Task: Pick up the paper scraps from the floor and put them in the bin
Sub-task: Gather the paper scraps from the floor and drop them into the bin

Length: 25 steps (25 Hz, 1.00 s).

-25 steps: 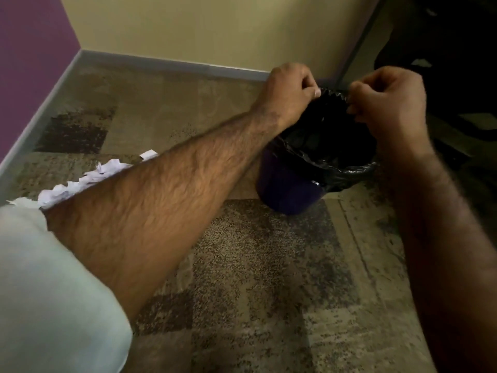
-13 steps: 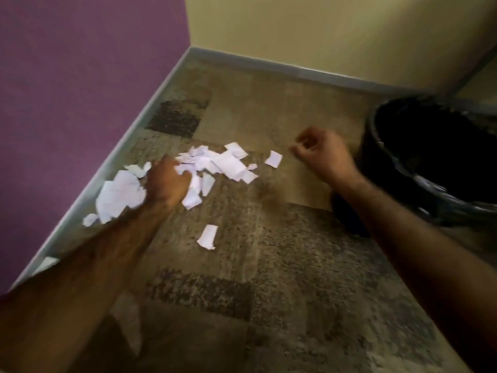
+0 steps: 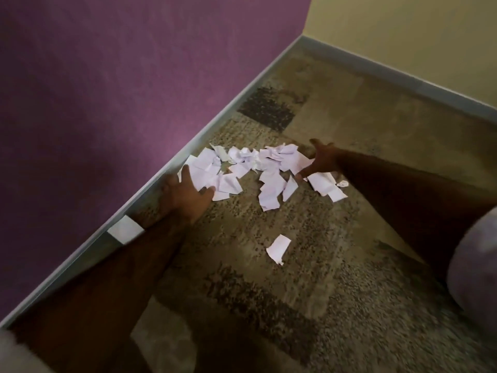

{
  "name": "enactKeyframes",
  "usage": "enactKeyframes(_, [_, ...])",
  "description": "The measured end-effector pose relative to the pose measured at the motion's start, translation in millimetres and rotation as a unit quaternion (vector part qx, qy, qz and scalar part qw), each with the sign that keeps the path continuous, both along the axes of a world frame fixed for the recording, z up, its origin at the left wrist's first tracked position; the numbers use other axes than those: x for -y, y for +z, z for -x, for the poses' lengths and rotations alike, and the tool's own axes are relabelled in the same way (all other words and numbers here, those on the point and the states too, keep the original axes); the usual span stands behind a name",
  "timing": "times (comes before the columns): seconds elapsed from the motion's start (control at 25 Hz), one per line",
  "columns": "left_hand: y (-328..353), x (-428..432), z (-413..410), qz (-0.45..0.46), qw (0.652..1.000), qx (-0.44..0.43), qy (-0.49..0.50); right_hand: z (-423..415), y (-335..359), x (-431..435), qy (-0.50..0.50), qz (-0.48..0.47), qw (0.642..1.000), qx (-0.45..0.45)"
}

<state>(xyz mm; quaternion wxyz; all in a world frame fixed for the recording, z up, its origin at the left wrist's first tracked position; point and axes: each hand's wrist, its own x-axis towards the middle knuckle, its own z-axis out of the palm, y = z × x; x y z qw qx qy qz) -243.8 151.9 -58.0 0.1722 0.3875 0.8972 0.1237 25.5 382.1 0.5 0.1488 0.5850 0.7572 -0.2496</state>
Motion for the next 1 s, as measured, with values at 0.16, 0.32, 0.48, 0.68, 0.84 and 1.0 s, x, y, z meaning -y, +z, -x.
enactKeyframes(0.16, [-3,-25,3,0.051,0.997,0.046,0.036,18,-11,5,0.016,-0.010,1.000,-0.014])
enactKeyframes(0.32, [-9,-30,2,0.041,0.998,0.041,-0.037,37,-11,19,0.094,0.009,0.995,-0.016])
enactKeyframes(0.48, [-8,-37,-35,0.001,0.987,0.082,-0.139,75,-20,49,0.219,0.008,0.975,0.026])
enactKeyframes(0.68, [-16,-40,-75,-0.066,0.969,0.160,-0.179,75,-42,90,0.226,-0.043,0.973,-0.034])
enactKeyframes(0.84, [-4,-31,-94,-0.103,0.956,0.241,-0.128,48,-32,101,0.187,-0.054,0.974,-0.118])
enactKeyframes(1.0, [15,-20,-106,-0.100,0.946,0.294,-0.098,23,-1,109,0.122,-0.006,0.981,-0.151])
